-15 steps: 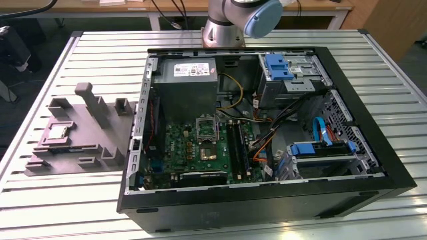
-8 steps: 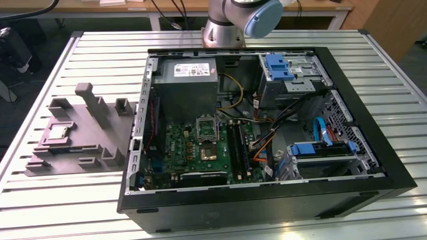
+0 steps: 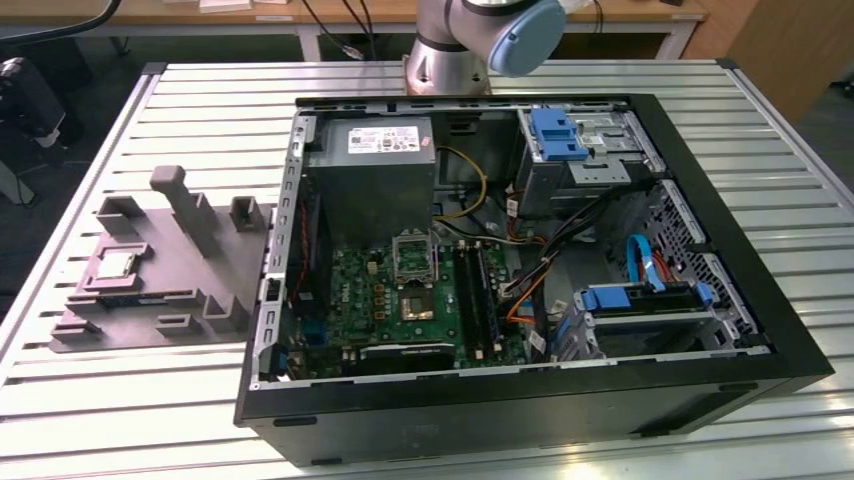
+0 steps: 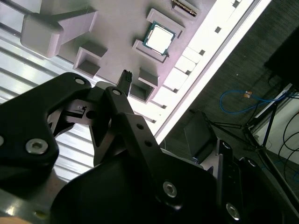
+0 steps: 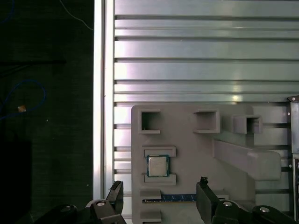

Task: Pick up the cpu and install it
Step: 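Pick up the cpu and move it towards the insertion slot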

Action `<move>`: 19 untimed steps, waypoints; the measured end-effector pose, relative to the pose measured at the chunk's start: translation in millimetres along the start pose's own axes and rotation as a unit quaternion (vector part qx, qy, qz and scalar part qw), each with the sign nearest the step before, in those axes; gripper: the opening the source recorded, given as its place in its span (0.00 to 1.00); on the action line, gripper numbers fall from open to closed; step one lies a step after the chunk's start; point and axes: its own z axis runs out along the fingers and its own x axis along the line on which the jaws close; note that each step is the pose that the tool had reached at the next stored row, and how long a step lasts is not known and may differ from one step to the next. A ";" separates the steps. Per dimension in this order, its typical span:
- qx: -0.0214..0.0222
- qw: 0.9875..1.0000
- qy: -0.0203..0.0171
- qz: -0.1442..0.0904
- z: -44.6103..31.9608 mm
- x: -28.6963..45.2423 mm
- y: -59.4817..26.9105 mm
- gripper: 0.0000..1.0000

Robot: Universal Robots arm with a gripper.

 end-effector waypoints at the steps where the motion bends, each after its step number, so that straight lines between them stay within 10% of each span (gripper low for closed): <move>1: 0.000 1.000 0.000 0.000 0.0 0.0 0.0 0.72; 19: -0.001 1.000 0.003 -0.018 11.1 0.2 -0.6 0.72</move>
